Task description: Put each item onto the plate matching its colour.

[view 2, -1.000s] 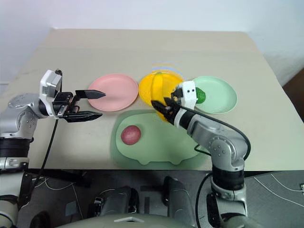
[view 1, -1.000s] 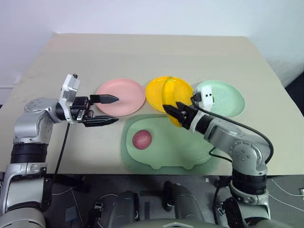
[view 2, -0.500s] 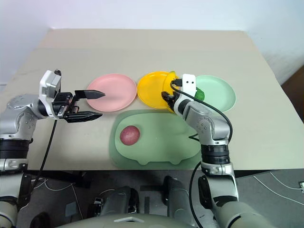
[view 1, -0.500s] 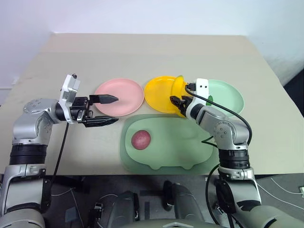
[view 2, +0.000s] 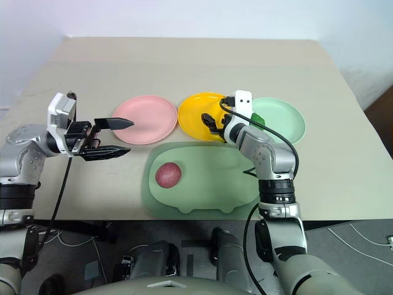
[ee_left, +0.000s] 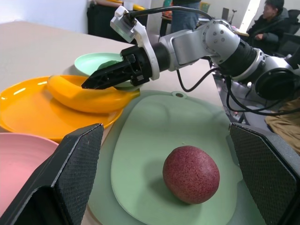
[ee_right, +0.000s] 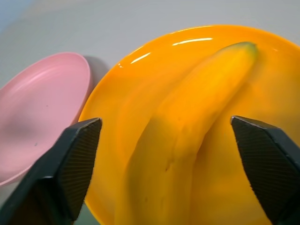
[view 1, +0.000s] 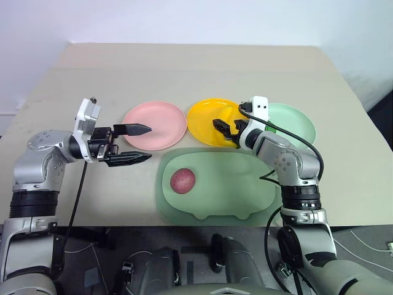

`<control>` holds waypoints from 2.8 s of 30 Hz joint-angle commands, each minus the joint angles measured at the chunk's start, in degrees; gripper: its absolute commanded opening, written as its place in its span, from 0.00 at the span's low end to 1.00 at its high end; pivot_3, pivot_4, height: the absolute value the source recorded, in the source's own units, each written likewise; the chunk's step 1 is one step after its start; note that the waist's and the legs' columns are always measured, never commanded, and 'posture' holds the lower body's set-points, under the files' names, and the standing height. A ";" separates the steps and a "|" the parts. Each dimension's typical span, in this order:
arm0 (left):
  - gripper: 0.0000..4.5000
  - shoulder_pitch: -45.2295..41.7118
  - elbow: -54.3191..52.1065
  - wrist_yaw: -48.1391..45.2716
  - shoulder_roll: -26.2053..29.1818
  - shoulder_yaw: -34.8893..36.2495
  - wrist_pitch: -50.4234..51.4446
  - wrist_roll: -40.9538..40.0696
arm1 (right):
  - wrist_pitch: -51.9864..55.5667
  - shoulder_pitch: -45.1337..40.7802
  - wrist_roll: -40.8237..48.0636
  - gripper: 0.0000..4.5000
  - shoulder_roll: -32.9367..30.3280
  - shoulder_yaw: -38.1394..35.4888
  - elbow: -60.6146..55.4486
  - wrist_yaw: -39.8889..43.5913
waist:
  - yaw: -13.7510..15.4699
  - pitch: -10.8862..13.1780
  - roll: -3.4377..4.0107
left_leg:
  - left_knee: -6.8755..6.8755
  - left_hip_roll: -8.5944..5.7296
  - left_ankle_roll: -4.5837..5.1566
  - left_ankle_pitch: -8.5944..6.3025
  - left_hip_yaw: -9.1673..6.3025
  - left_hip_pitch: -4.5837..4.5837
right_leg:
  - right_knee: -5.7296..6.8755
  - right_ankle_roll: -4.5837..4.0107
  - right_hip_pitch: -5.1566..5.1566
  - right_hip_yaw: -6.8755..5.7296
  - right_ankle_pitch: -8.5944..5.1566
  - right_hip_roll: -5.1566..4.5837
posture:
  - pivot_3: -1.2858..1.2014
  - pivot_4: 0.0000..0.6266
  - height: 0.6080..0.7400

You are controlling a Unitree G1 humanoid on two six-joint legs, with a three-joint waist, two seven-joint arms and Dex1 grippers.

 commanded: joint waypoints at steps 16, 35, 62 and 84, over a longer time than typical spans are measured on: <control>1.00 -1.27 -1.35 -0.22 0.39 0.75 0.02 -0.79 | -5.31 12.29 18.08 0.99 -14.48 -1.10 -18.88 36.70 | 0.34 0.05 0.07 | -0.02 -0.01 0.04 -0.02 -0.01 -0.01 | -0.05 0.01 0.03 -0.01 0.00 -0.02 | 0.52 0.24 0.72; 1.00 0.57 -6.90 1.96 -2.13 -1.04 2.13 -1.01 | -23.34 14.25 6.41 0.99 -37.79 0.75 -2.76 67.94 | 0.42 0.04 0.06 | 0.03 -0.02 0.04 -0.02 0.03 0.08 | -0.13 0.01 0.03 0.01 -0.01 -0.02 | 0.52 0.24 0.72; 1.00 7.31 -14.38 9.88 -6.67 -11.53 5.18 3.28 | -17.91 10.12 9.05 0.99 -34.62 0.08 -3.65 65.24 | 0.59 0.04 0.06 | 0.08 -0.02 0.02 -0.01 0.01 0.08 | -0.10 0.00 0.05 0.00 0.00 -0.06 | 0.52 0.24 0.72; 0.67 8.30 -10.01 10.30 -9.43 -17.02 -6.58 12.04 | -18.72 9.65 9.20 1.00 -36.15 -0.23 -3.84 65.66 | 0.60 0.04 0.06 | 0.09 -0.01 0.04 -0.02 0.01 0.08 | -0.09 0.00 0.04 0.00 0.00 -0.07 | 0.52 0.24 0.72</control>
